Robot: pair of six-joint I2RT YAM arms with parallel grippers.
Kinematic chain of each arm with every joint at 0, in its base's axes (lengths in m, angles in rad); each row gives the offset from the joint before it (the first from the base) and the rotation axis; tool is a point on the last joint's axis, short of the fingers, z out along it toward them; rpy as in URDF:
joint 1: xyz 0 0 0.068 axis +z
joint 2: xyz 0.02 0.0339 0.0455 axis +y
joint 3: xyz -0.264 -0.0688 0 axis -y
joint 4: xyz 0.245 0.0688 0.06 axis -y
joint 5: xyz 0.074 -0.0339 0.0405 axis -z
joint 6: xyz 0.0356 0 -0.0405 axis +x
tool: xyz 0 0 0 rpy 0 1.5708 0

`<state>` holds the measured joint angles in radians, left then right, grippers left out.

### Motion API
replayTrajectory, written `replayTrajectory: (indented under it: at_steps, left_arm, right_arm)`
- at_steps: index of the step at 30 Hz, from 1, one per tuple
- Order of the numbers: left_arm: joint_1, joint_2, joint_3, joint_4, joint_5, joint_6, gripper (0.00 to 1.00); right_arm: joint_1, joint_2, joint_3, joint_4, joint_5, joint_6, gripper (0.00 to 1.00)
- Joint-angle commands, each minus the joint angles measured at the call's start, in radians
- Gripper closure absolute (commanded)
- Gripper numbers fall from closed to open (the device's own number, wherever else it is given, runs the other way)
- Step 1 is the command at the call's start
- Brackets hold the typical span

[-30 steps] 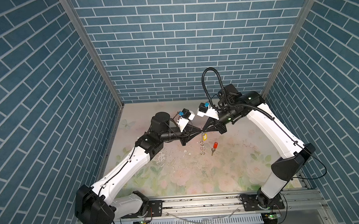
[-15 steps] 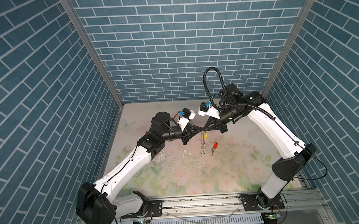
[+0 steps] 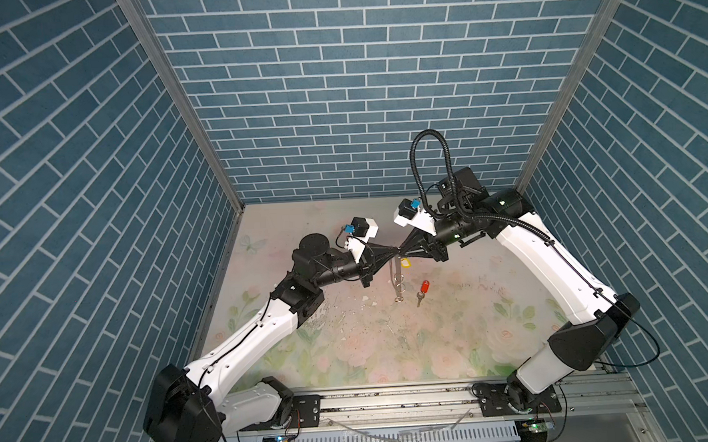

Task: Put the keys on the keyring

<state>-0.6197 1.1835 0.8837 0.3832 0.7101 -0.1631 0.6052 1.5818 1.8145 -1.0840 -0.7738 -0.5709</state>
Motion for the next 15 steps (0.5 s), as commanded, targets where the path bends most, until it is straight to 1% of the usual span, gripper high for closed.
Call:
replayTrajectory:
  at_steps: [1, 3, 6, 8, 11, 15]
  left_arm:
    - [-0.006, -0.02, -0.024, 0.122, -0.033, -0.035, 1.0]
    - [-0.006, -0.025, -0.037, 0.163, -0.047, -0.055, 1.0]
    - [-0.007, -0.025, -0.051, 0.215, -0.055, -0.076, 1.0]
    - [-0.006, -0.023, -0.052, 0.229, -0.057, -0.083, 1.0]
    - [-0.006, -0.02, -0.054, 0.253, -0.054, -0.095, 1.0]
    - [-0.006, -0.019, -0.055, 0.274, -0.05, -0.108, 1.0]
  right_arm:
    - [-0.008, -0.059, -0.063, 0.091, -0.018, 0.05, 0.83]
    - [-0.01, -0.095, -0.117, 0.167, 0.009, 0.105, 0.83]
    - [-0.01, -0.146, -0.193, 0.252, 0.005, 0.162, 0.85]
    - [-0.01, -0.172, -0.236, 0.297, -0.01, 0.192, 0.88]
    - [-0.01, -0.196, -0.28, 0.347, -0.016, 0.235, 0.93]
    - [-0.01, -0.207, -0.317, 0.392, -0.028, 0.268, 0.96]
